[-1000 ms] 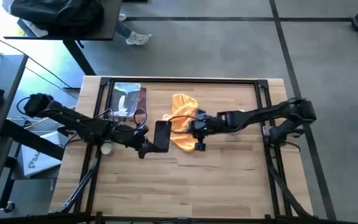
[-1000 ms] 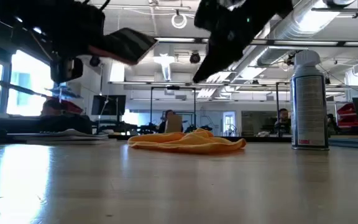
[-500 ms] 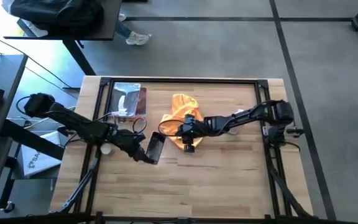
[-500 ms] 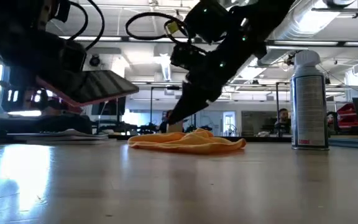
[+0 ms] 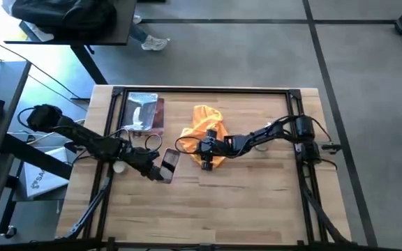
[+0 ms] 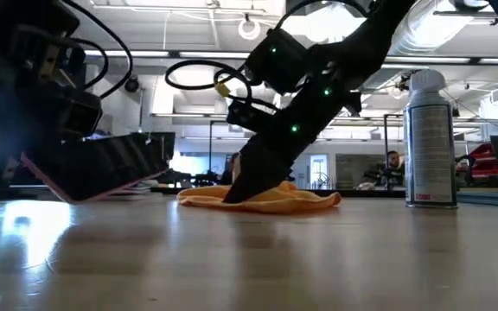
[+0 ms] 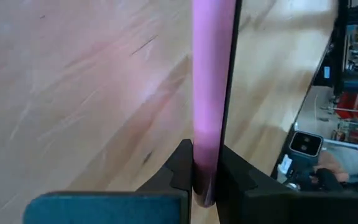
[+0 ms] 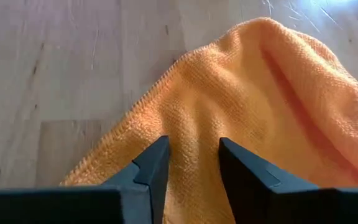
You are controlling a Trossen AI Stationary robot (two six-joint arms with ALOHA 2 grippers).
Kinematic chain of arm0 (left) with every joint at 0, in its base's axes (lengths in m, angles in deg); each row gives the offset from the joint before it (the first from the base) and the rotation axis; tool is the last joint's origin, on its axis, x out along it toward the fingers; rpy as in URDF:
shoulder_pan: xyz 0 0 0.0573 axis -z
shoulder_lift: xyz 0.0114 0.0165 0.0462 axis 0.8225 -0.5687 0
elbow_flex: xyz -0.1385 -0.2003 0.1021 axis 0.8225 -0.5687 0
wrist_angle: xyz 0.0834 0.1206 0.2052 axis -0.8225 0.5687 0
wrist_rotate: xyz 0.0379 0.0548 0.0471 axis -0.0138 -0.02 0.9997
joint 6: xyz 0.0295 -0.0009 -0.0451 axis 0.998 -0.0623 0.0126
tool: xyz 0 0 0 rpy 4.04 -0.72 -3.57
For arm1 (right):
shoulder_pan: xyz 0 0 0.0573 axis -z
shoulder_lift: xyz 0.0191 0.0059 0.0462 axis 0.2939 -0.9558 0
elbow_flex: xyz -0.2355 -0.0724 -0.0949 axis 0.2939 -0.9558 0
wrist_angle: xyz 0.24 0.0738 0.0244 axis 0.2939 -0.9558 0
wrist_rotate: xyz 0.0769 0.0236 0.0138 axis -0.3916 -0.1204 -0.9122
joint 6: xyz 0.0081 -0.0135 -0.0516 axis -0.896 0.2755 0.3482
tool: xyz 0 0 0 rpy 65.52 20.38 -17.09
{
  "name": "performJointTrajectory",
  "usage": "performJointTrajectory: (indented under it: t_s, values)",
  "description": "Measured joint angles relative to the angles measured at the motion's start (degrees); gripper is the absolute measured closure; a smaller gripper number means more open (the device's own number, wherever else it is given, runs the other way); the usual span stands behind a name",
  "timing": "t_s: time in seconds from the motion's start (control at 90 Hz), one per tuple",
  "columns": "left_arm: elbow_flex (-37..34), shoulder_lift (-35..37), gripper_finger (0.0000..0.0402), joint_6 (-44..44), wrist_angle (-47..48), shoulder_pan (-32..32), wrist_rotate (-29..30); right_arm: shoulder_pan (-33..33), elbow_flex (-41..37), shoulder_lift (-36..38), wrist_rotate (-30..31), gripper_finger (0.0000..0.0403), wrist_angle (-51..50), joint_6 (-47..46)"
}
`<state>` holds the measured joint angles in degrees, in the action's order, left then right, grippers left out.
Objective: Apply microfiber cloth
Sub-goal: Wipe the front and back of the cellphone with the yellow microfiber cloth
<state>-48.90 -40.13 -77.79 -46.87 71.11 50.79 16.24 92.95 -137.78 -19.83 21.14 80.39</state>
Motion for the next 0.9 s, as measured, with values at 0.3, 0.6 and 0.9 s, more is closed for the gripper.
performJointTrajectory:
  t_s: [0.3,0.6,0.9]
  values:
    - [0.0,0.0,0.0389,2.1,-0.1,-0.3,1.3,4.5,0.0,11.3,1.5,0.0309,-6.4,4.9]
    - [0.0,0.0,0.0389,4.1,-0.5,-2.2,2.4,11.8,-0.1,8.7,-5.0,0.0247,-11.8,4.4]
    - [0.0,0.0,0.0389,4.3,-1.4,-2.4,2.6,13.1,0.0,3.3,-5.5,0.0198,-10.3,4.3]
